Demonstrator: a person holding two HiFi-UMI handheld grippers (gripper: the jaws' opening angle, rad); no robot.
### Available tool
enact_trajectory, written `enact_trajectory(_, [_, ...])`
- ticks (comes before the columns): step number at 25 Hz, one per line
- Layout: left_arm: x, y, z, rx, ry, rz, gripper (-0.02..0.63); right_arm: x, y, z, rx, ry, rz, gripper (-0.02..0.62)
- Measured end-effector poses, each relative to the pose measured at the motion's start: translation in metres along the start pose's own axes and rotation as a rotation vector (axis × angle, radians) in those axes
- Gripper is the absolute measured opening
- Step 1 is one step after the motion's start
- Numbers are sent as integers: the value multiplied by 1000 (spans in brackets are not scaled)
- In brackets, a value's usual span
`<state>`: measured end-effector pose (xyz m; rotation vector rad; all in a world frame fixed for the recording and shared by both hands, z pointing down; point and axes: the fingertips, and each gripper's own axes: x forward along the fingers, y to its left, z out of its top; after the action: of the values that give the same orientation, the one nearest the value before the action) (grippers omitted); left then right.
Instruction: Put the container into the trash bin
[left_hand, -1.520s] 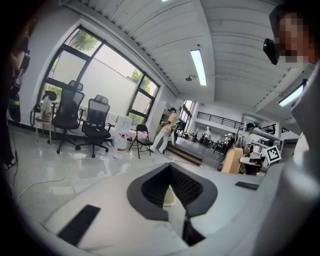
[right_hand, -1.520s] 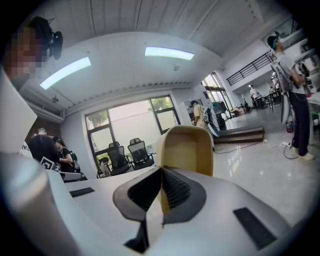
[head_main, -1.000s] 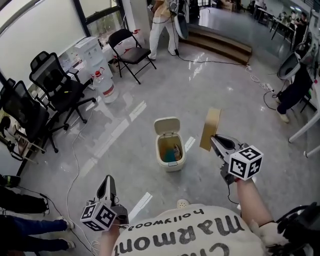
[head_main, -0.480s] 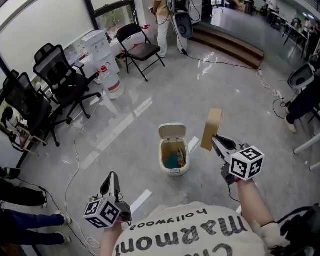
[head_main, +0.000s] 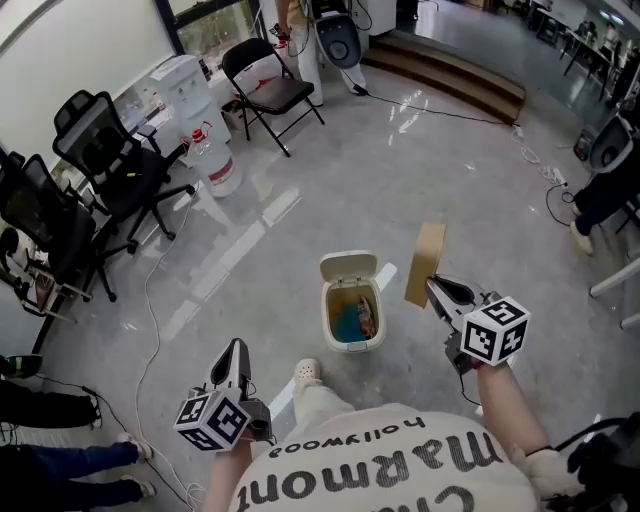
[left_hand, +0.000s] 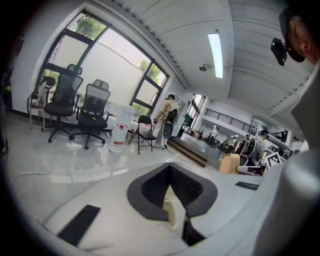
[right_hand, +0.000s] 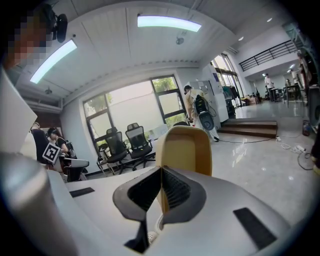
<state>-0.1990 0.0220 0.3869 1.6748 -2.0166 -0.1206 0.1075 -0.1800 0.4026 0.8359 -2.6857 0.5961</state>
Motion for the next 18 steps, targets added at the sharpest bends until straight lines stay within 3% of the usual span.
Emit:
enact_trajectory(6, [69, 3, 38, 49, 81, -144, 25, 13, -18, 24, 76, -58, -137, 9])
enact_trajectory(18, [180, 25, 120, 127, 133, -384, 25, 47, -11, 65, 129, -147, -358, 9])
